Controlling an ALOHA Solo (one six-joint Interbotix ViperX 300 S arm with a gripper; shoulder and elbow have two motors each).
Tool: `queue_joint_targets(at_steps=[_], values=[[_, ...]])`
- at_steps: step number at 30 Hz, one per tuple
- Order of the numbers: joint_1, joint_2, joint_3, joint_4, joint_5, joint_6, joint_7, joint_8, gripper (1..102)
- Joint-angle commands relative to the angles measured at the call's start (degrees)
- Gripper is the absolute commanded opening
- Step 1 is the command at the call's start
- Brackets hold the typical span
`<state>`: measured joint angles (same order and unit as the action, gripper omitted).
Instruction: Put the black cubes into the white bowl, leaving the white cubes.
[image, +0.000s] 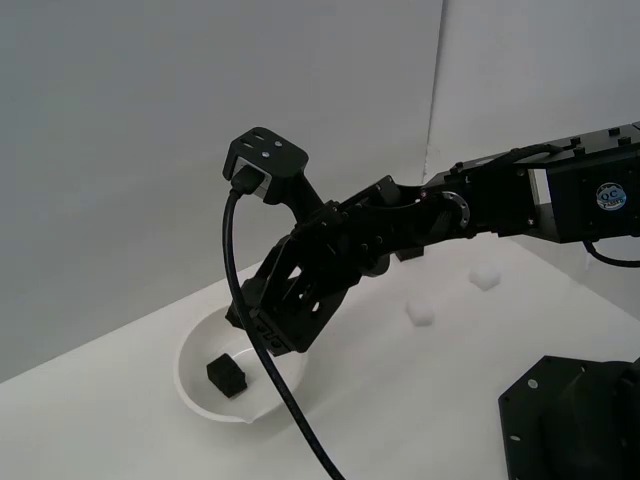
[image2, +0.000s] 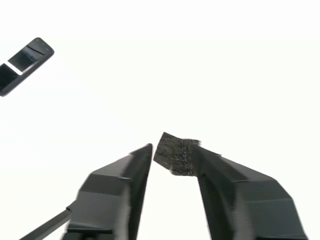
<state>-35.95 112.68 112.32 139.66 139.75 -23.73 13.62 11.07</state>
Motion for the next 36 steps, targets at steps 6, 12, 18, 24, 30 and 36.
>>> queue_joint_targets(at_steps=[6, 12, 18, 24, 30, 36], values=[[-0.2, 0.1, 0.3, -1.0, -1.1, -1.8, 0.3, 0.6, 54], [2.6, 1.8, 2.1, 0.4, 0.3, -1.6, 0.4, 0.7, 54], [10.8, 6.2, 6.7, 3.6, 3.4, -0.5, 0.9, 1.1, 54], [22.3, 9.7, 10.0, 5.7, 5.6, 1.7, 4.8, 1.6, 54], [30.5, 10.7, 11.1, 6.4, 6.3, 3.5, 6.9, 2.5, 54], [36.6, 9.4, 9.8, 6.9, 6.8, 6.6, 7.1, 2.5, 54]])
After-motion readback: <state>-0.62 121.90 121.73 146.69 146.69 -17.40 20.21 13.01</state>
